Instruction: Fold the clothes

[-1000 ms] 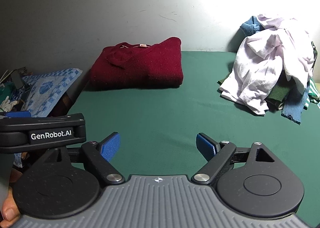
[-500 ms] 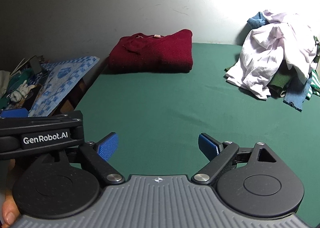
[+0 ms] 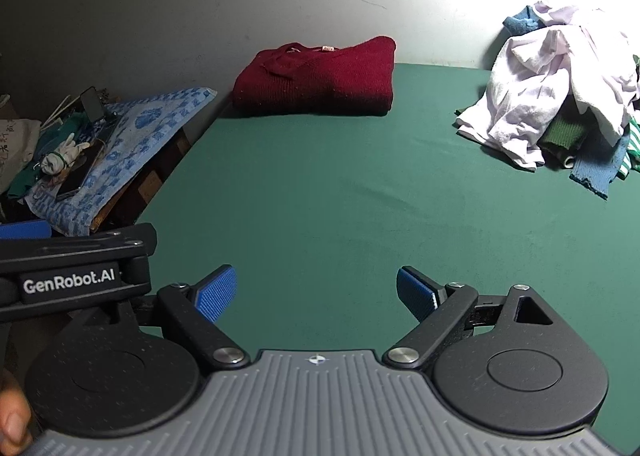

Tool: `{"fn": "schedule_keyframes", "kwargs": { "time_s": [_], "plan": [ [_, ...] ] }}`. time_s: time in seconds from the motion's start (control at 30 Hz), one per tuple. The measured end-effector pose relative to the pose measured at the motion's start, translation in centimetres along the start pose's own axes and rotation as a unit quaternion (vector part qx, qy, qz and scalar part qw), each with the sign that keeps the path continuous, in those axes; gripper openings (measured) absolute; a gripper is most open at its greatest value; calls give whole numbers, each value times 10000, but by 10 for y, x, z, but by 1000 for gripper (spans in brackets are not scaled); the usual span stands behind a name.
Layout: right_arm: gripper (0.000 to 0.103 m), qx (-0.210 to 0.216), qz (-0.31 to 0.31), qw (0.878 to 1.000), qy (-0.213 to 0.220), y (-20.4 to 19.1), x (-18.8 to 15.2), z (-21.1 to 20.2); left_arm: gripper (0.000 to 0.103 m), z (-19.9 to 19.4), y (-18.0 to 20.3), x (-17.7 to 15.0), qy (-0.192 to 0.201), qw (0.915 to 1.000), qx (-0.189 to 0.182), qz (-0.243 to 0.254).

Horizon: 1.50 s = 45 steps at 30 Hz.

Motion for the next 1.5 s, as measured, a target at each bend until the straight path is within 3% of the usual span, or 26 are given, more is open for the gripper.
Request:
{"fn": "schedule_keyframes", "kwargs": {
  "time_s": [0.27, 0.4, 0.6, 0.77, 1.03, 1.17, 1.4, 1.5],
  "plan": [
    [90, -178, -6, 9998, 24, -15, 9, 1, 103, 9, -15, 10, 64, 9997, -156, 188],
    [90, -361, 67, 9992, 136, -19, 11, 2, 103, 14, -21, 13, 146, 9987, -411, 253],
    [90, -529, 329, 9980, -51, -22, 4, 14, 102, 28, -29, 12, 51, 9970, -709, 316],
    [90, -637, 582, 9961, -186, -22, 0, 21, 102, 34, -37, 20, 136, 9968, -751, 228],
    [90, -1123, 549, 9920, 188, -21, 9, 22, 102, 50, -46, 25, 104, 9973, -728, 56],
    [90, -1173, 503, 9909, 429, -21, 14, 17, 102, 60, -44, 27, 66, 9979, -633, 114],
    [90, -1190, 377, 9914, 401, -19, 17, 24, 102, 70, -33, 23, -87, 9964, -811, 236],
    [90, -1146, 386, 9921, 319, -18, 16, 28, 102, 72, -29, 20, -130, 9977, -579, 328]
  ]
}}
Point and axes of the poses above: each gripper's, at about its wrist camera, not at the fingertips, and z roughly the way its jaws point, y to its right, x to its top, the point moved 7 cm from there along z, roughly the way its jaws point, and after that the axes turned 3 degrees about -y, right-handed, at the moved point
